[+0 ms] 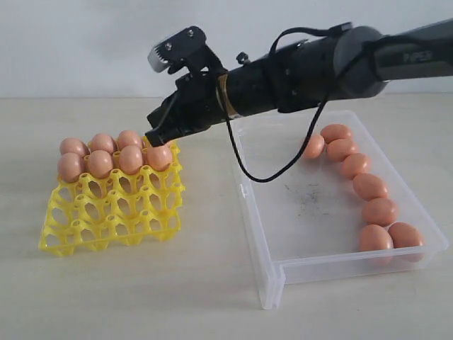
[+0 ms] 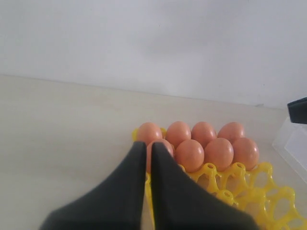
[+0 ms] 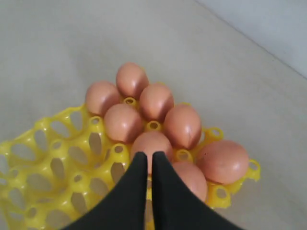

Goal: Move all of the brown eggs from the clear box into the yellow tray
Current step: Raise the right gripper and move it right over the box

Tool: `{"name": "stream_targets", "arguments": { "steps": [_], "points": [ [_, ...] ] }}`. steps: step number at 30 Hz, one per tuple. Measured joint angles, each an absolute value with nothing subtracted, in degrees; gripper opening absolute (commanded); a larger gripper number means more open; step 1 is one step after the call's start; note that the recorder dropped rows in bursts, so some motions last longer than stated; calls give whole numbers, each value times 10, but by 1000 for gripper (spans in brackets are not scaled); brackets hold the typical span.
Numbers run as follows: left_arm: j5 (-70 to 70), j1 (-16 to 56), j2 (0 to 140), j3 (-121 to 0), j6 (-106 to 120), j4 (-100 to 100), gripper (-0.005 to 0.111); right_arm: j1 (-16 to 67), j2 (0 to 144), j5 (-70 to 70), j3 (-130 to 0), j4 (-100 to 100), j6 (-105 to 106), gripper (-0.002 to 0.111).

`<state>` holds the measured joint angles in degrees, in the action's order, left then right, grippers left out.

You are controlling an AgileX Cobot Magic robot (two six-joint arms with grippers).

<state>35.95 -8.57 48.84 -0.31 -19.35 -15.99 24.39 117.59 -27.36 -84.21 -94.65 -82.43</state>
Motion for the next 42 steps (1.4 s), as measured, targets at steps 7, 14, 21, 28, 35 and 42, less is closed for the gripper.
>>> {"name": "stream_targets", "arguments": {
  "steps": [7,14,21,28,35,42],
  "points": [
    [359,-86,488,-3,-193,-160,4,180,1093,-324,-800,-991,-968,0],
    [359,-86,488,-3,-193,-160,4,92,1012,-303,-717,-997,-1003,0],
    [359,-86,488,-3,-193,-160,4,64,950,-421,-674,-999,-1029,0],
    [359,-86,488,-2,-193,-160,4,66,933,-686,-666,-999,-1051,0],
    [359,-86,488,-2,-193,-160,4,37,930,-586,-621,-1003,-1078,0],
    [359,-86,488,-2,-193,-162,4,29,901,-228,-582,-1005,-979,0]
  ]
}}
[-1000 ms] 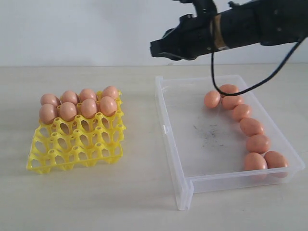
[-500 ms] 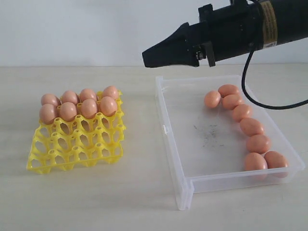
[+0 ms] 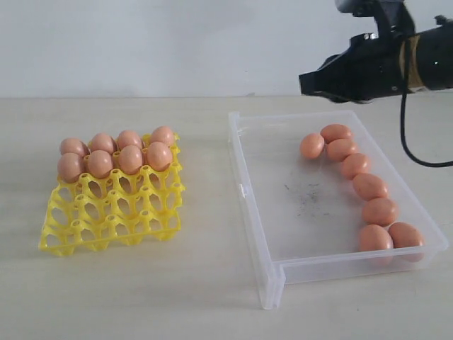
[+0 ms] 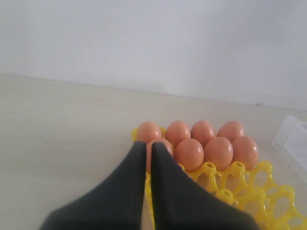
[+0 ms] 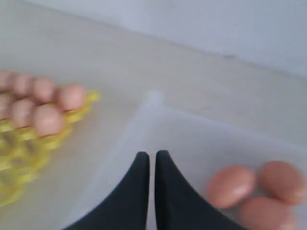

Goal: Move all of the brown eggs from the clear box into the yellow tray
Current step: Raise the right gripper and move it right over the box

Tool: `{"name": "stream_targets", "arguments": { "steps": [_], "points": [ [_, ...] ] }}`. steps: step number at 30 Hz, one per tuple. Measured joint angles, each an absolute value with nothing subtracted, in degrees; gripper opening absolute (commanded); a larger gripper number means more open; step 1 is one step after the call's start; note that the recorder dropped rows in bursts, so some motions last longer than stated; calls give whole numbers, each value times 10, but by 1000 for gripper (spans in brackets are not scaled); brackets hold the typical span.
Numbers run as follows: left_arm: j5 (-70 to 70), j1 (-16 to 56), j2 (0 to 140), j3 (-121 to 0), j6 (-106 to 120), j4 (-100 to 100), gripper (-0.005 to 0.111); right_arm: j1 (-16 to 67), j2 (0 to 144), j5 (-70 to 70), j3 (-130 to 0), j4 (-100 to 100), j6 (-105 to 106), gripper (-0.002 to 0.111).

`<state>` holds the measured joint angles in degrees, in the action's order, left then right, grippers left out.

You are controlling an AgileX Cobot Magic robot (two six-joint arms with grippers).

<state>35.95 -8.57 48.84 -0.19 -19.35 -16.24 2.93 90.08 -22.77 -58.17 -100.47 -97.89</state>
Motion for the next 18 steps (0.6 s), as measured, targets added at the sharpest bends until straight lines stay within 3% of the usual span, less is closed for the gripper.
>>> {"name": "stream_targets", "arguments": {
  "steps": [8,15,18],
  "points": [
    [359,-86,488,-2,-193,-162,4,28,835,138,-578,-946,-833,0],
    [359,-86,488,-2,-195,-162,4,25,830,382,-576,-582,-392,0],
    [359,-86,488,-2,-200,-162,4,24,831,418,-576,-396,-230,0]
  ]
}}
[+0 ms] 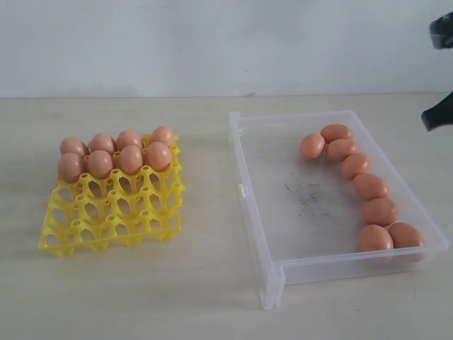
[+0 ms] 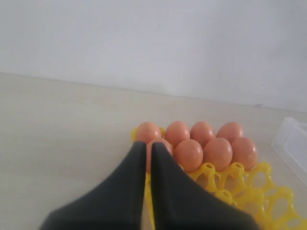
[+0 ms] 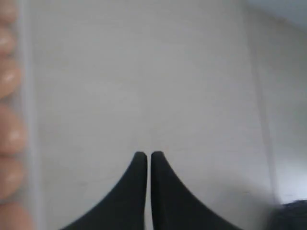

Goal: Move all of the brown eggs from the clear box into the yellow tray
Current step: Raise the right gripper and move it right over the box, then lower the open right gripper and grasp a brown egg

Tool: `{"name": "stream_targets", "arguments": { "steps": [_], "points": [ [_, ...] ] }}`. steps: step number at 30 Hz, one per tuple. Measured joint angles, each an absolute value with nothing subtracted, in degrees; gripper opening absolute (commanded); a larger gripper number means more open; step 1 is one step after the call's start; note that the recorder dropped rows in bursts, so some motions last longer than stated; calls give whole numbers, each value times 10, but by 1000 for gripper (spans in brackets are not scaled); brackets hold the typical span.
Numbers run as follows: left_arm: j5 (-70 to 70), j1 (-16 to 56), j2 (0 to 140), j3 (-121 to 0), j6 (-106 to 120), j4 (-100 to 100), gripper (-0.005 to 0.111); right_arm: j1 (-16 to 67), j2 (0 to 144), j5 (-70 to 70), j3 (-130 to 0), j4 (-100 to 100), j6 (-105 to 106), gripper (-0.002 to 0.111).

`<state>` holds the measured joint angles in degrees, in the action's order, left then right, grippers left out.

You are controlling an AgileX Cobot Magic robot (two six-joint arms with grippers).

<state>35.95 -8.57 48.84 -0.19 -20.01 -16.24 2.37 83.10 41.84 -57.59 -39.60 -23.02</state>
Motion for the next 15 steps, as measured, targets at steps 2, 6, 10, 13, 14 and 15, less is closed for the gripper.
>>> {"name": "stream_targets", "arguments": {
  "steps": [2,6,10,13,14,15],
  "points": [
    [359,-86,488,-2,-202,-162,4,24,835,414,-576,-269,-131,0],
    [359,-86,488,-2,-203,-162,4,24,867,407,-576,-25,84,0],
    [359,-86,488,-2,-203,-162,4,24,915,396,-594,46,135,2],
    [359,-86,488,-2,-203,-162,4,24,945,408,-635,60,143,15],
    [359,-86,488,-2,-203,-162,4,24,953,417,-648,65,144,22],
    [359,-86,488,-2,-203,-162,4,24,964,434,-668,67,147,30]
  ]
}}
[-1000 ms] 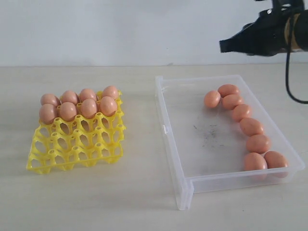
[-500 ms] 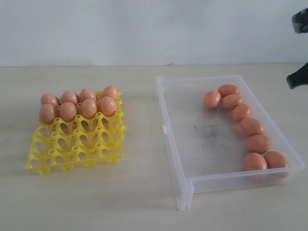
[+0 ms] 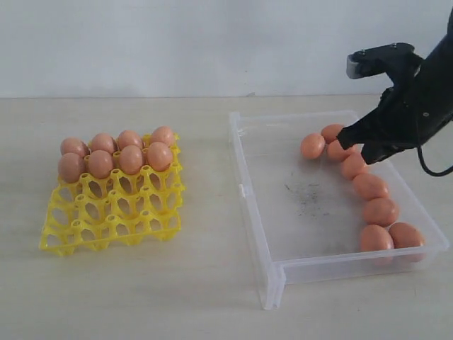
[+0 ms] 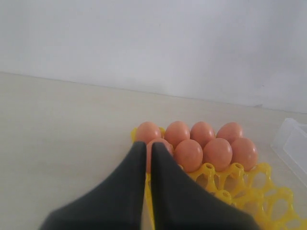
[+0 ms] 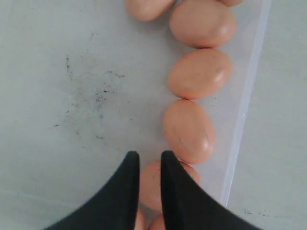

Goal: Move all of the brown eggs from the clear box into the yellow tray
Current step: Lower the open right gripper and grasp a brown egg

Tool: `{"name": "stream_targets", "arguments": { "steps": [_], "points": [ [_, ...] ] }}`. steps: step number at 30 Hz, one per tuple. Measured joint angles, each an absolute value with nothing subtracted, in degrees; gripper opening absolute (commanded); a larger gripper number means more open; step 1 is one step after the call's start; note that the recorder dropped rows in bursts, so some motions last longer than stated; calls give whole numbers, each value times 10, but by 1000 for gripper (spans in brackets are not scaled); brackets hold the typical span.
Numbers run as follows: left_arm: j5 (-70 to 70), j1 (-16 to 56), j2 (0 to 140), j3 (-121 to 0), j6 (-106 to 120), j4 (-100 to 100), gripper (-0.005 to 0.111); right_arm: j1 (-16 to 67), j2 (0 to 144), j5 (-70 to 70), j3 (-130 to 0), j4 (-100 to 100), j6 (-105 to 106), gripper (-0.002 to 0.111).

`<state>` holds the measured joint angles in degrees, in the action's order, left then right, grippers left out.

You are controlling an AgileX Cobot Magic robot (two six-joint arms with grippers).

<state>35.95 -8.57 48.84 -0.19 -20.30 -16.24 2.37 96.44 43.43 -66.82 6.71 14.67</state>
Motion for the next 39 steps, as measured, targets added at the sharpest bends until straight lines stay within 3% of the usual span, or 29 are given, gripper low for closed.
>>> {"name": "stream_targets", "arguments": {
  "steps": [2,5,26,31,33,35,39],
  "points": [
    [359,-86,488,-2,-203,-162,4,24,982,462,-693,70,160,46],
    [359,-86,488,-2,-203,-162,4,24,1008,504,-714,71,178,56],
    [359,-86,488,-2,-203,-162,4,24,1133,403,-719,0,263,56],
    [359,-86,488,-2,-203,-162,4,25,1143,396,-719,0,263,37],
    [359,-86,488,-2,-203,-162,4,25,1148,396,-719,0,263,24],
    [359,-86,488,-2,-203,-162,4,25,1148,395,-720,0,263,3],
    [359,-86,488,-2,-203,-162,4,25,1148,396,-721,0,263,0]
  ]
}}
